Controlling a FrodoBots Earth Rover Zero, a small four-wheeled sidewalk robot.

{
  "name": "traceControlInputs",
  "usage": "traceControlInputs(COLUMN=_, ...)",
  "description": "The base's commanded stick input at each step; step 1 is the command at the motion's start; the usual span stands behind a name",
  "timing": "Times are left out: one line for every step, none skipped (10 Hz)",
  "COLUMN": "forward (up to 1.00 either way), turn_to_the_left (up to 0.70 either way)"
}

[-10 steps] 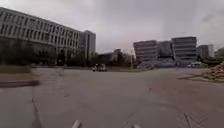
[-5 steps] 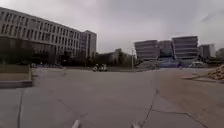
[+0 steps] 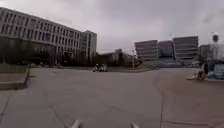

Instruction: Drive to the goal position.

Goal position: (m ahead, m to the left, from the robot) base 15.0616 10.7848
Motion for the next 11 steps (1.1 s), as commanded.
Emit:
traceControlInputs(forward=0.7, turn_to_the_left=0.0)
traceControlInputs(forward=0.7, turn_to_the_left=0.0)
traceControlInputs(forward=0.7, turn_to_the_left=0.0)
traceControlInputs(forward=0.7, turn_to_the_left=0.0)
traceControlInputs(forward=0.7, turn_to_the_left=0.0)
traceControlInputs(forward=0.7, turn_to_the_left=0.0)
traceControlInputs(forward=0.7, turn_to_the_left=0.0)
traceControlInputs(forward=0.7, turn_to_the_left=0.0)
traceControlInputs(forward=0.7, turn_to_the_left=0.0)
traceControlInputs(forward=0.7, turn_to_the_left=0.0)
traceControlInputs(forward=0.7, turn_to_the_left=0.0)
